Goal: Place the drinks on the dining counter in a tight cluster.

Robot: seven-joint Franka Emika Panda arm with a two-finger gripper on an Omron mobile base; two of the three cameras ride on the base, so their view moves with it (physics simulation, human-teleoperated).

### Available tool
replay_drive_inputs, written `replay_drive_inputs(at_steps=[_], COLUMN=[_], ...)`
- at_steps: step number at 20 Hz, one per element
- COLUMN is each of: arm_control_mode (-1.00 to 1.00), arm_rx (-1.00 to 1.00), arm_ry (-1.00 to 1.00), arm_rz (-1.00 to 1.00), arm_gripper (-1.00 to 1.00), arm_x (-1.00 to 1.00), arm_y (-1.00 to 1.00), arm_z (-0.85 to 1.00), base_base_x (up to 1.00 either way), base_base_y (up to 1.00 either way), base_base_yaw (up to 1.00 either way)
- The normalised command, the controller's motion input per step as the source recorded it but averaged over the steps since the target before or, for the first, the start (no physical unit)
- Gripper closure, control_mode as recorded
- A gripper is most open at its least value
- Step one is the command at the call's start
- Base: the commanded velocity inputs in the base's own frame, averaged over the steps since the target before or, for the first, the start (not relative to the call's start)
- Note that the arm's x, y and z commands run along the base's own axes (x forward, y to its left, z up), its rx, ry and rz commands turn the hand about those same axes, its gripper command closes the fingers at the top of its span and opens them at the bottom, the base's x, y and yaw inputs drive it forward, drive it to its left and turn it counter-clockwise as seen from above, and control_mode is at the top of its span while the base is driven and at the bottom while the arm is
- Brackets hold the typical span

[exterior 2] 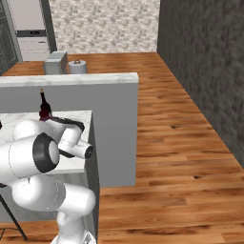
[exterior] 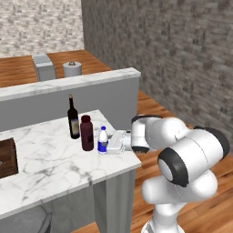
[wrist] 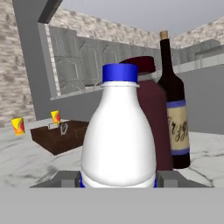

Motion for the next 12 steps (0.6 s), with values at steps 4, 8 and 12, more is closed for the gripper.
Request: replay_drive_inputs(at_steps=[4, 8, 12], arm_control_mode=[-1.0, -1.0, -1.0], arm_rx=[0.0, 0.0, 0.0], arm_ry=[0.0, 0.0, 0.0], arm_rz=[0.0, 0.0, -0.01], arm_gripper=[1.0, 1.0, 1.0], arm_x=[0.0, 0.0, 0.0], arm_y=[0.01, 0.09, 0.07], arm_z=[-0.07, -0.14, -0.24], base_base_x=[0.0, 0.0, 0.0], base_base_y=[0.0, 0.0, 0.0], base_base_yaw=[0.0, 0.0, 0.0])
